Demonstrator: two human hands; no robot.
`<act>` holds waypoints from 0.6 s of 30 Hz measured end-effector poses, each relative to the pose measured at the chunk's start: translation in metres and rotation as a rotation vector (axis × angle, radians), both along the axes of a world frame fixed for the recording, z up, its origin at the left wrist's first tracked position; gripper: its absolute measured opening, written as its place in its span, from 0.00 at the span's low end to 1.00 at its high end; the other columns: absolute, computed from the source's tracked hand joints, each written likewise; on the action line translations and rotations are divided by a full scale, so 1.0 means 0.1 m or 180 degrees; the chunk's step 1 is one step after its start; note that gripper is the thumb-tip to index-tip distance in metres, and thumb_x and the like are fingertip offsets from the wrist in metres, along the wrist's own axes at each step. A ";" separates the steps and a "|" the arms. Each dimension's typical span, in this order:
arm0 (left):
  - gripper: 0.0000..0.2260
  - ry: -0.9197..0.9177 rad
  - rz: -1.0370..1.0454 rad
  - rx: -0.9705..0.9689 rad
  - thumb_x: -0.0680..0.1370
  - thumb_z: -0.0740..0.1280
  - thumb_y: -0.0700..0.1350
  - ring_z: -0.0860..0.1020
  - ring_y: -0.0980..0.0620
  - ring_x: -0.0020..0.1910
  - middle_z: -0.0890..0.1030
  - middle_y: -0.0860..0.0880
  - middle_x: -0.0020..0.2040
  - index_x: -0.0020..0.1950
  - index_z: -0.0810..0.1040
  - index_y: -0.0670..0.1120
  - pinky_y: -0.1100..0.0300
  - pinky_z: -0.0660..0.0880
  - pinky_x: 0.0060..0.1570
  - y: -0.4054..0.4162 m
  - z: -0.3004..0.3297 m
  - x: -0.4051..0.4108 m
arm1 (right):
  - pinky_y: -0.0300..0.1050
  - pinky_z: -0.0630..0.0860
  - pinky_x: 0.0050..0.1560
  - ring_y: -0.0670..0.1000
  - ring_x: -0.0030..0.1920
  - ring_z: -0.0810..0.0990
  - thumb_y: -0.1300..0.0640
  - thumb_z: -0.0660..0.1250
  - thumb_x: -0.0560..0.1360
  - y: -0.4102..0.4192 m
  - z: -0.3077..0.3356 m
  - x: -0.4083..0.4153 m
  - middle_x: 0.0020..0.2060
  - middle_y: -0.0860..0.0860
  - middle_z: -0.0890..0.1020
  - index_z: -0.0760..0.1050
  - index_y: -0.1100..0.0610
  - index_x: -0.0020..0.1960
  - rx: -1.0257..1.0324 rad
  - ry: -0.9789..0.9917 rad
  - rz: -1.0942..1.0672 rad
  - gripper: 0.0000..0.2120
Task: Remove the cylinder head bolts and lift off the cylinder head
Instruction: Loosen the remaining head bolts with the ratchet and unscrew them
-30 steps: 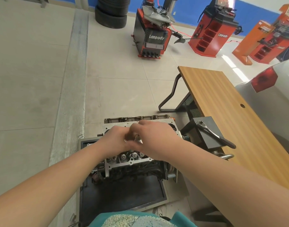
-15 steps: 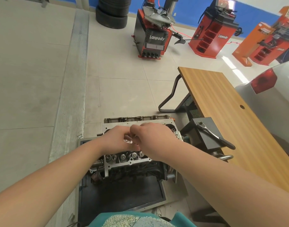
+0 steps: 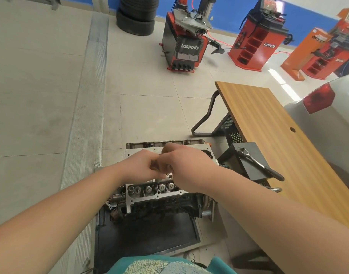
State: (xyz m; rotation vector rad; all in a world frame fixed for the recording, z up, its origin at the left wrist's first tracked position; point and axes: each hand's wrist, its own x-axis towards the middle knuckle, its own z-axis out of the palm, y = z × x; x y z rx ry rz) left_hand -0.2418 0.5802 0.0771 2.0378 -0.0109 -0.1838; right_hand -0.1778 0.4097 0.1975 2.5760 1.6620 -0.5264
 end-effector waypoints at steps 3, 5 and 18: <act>0.07 -0.0009 0.0237 0.0255 0.65 0.71 0.58 0.79 0.58 0.35 0.82 0.58 0.35 0.37 0.80 0.57 0.62 0.76 0.37 -0.04 0.03 0.00 | 0.46 0.76 0.40 0.51 0.47 0.80 0.45 0.66 0.79 0.00 0.00 -0.04 0.51 0.45 0.78 0.77 0.42 0.59 0.0313 0.0112 -0.0240 0.09; 0.12 -0.0016 0.0365 0.0323 0.61 0.70 0.62 0.79 0.59 0.36 0.82 0.59 0.37 0.39 0.81 0.58 0.59 0.76 0.39 -0.05 0.02 0.02 | 0.45 0.70 0.33 0.53 0.42 0.79 0.41 0.62 0.81 0.04 -0.05 -0.06 0.42 0.47 0.78 0.73 0.48 0.58 0.0188 -0.0208 -0.0502 0.12; 0.05 -0.0041 -0.0146 0.0682 0.65 0.75 0.62 0.81 0.62 0.42 0.84 0.64 0.39 0.36 0.80 0.70 0.58 0.79 0.45 -0.08 0.03 0.03 | 0.48 0.72 0.40 0.56 0.46 0.79 0.46 0.62 0.83 0.10 -0.03 -0.07 0.43 0.49 0.76 0.72 0.52 0.49 -0.0022 -0.0451 -0.0403 0.10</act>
